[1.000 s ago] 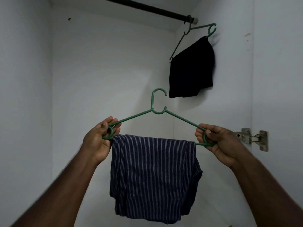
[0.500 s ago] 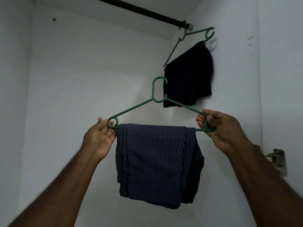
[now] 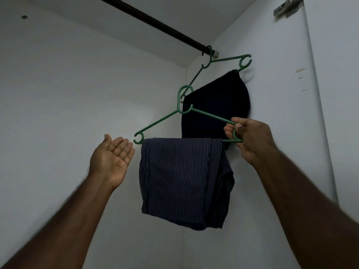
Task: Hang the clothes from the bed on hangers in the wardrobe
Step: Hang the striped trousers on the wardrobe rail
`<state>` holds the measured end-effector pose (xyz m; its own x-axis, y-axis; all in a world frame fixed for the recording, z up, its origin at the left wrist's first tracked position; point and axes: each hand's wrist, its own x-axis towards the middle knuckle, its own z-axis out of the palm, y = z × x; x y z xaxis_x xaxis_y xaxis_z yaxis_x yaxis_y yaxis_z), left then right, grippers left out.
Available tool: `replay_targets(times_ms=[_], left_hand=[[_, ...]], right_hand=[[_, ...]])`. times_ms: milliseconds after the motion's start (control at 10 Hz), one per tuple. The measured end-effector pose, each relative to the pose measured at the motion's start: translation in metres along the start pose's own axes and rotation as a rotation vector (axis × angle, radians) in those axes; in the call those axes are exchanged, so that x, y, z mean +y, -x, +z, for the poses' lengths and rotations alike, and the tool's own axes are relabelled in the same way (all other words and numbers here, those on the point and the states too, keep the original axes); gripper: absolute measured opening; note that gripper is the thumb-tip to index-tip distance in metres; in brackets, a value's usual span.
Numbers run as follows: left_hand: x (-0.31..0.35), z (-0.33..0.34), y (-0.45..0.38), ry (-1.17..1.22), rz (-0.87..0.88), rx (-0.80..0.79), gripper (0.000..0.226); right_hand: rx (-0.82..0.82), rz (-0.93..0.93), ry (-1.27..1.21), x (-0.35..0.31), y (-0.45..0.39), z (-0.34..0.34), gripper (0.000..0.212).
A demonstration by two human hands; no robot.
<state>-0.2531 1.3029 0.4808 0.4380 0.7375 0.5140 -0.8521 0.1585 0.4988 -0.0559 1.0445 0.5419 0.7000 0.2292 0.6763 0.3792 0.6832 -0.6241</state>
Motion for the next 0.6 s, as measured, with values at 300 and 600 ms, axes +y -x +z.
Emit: replay_targets(times_ms=[300,600], left_hand=[[-0.042,0.057,-0.042,0.066,-0.051,-0.191,0.066],[-0.044,0.089,-0.086,0.151,-0.059,-0.248,0.069]], right_hand=[[0.082,-0.129,0.09,-0.007,-0.08,0.041,0.026],[0.045,-0.189,0.008,-0.032,-0.14,0.084,0.03]])
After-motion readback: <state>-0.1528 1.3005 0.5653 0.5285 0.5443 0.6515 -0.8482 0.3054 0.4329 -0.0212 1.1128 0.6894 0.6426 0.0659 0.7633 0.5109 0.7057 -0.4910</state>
